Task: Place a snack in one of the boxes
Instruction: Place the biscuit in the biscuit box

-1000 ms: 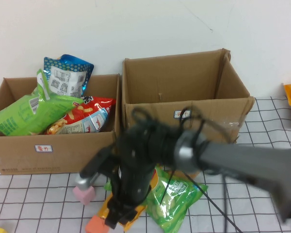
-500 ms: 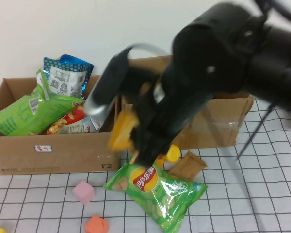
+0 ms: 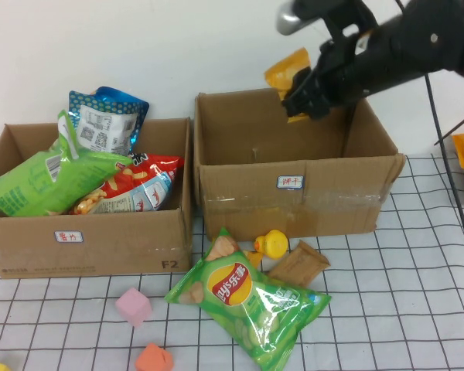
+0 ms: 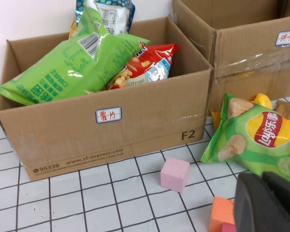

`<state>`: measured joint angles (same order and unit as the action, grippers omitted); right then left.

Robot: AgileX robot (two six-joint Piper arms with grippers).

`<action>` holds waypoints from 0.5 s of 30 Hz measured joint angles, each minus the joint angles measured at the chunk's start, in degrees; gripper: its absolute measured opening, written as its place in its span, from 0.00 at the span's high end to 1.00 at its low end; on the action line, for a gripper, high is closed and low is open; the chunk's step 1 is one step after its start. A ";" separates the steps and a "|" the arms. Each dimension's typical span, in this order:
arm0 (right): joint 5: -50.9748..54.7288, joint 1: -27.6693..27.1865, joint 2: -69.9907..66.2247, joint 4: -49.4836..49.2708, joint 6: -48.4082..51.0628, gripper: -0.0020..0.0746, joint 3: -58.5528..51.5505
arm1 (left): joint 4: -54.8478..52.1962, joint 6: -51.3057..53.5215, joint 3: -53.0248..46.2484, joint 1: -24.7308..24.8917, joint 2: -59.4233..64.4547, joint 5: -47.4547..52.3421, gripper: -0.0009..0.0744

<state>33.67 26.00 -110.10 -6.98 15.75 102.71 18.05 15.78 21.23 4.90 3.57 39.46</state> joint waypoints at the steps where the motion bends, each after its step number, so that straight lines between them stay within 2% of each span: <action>1: -1.64 -1.30 -1.34 -3.00 1.72 0.53 0.00 | 0.00 0.00 0.00 0.00 0.00 0.00 0.99; 3: -3.00 -3.37 -3.66 -7.80 3.44 0.47 0.00 | 0.00 0.00 0.00 0.00 0.00 0.00 0.99; 6: -3.15 -5.31 -6.22 -12.01 4.45 0.31 0.00 | 0.00 0.00 0.00 0.00 0.00 0.00 0.99; 9: 0.05 -6.76 -6.60 -13.72 4.83 0.26 0.00 | 0.00 0.00 0.00 0.00 0.00 0.00 0.99; 11: 2.54 -7.60 -5.85 -14.15 5.10 0.32 0.00 | 0.00 0.00 0.00 0.00 0.00 0.00 0.99; 12: 4.01 -7.99 -5.10 -14.27 5.10 0.40 0.00 | 0.00 0.00 0.00 0.00 0.00 0.00 0.99; 15: 7.59 -8.62 -1.61 -14.61 5.77 0.69 -0.10 | 0.00 0.00 0.00 0.00 0.00 0.00 0.99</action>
<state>41.25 17.38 -111.72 -21.58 21.53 102.61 18.05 15.78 21.23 4.90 3.57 39.46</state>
